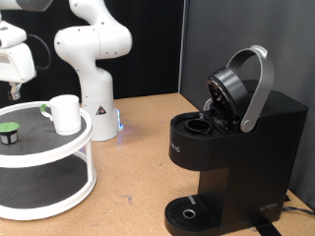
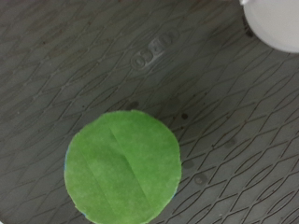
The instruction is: Make a cup of coffee with the keurig machine
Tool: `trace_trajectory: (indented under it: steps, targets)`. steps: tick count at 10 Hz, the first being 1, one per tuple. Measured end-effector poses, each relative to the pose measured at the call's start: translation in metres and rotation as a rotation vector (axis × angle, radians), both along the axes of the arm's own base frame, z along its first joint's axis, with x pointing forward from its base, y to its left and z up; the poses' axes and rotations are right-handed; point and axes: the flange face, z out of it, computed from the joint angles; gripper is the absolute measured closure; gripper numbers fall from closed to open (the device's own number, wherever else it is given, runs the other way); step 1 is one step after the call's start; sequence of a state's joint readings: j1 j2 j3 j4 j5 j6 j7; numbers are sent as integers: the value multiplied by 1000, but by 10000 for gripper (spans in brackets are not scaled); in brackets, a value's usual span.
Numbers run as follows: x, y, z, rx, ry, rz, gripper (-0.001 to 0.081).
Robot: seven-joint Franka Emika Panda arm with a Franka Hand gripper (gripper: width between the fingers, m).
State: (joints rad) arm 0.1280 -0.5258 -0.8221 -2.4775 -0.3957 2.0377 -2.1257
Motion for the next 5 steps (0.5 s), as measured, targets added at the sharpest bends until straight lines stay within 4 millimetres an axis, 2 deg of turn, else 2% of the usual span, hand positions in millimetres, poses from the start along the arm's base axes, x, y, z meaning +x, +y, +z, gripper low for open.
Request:
trace_trajectory:
  steps: [5]
  targets:
    - [2, 4, -40, -3, -2, -5, 1]
